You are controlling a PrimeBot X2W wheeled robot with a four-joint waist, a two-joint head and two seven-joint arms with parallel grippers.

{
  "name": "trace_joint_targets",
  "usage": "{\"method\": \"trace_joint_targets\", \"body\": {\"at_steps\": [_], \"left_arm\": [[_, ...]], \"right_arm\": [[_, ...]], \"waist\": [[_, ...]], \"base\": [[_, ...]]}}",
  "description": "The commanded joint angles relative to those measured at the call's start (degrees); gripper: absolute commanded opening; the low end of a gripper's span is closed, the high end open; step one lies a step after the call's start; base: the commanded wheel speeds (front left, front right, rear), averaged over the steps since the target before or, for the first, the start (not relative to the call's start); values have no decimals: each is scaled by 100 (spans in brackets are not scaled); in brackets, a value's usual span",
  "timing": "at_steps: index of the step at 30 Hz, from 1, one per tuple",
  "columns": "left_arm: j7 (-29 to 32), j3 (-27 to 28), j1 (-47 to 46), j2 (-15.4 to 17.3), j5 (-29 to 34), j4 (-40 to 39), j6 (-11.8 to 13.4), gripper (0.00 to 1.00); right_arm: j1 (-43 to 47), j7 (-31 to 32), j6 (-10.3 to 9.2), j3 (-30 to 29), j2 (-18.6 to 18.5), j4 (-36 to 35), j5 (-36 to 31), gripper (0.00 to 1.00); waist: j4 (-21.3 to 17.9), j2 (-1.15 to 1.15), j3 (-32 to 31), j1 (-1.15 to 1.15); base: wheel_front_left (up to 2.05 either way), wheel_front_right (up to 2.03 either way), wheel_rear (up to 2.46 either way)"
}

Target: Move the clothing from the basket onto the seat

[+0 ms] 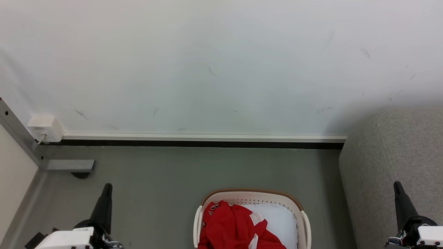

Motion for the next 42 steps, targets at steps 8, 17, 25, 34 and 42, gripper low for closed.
{"method": "trace_joint_targets", "body": {"at_steps": [8,17,25,34,42], "left_arm": [[25,8,-35,12,-70,-22,-19,0],[25,8,-35,12,-70,-22,-19,0],[-63,-26,111,-36,-3,109,1,100],[-328,-87,91,-22,240,-84,-6,100],[-538,-122,109,-22,909,-315,-12,100]], "right_arm": [[-26,24,-13,-24,2,4,-14,0],[-27,24,-13,-24,2,3,-14,0],[103,-57,0,78,34,72,-21,100],[89,-325,-1,366,6,-175,-209,100],[80,-537,-2,518,-39,-385,-629,100]], "waist": [[0,0,0,0],[0,0,0,0],[0,0,1,0],[-4,0,0,0],[-11,0,1,0]], "base": [[0,0,0],[0,0,0],[0,0,0],[0,0,0],[0,0,0]]}}
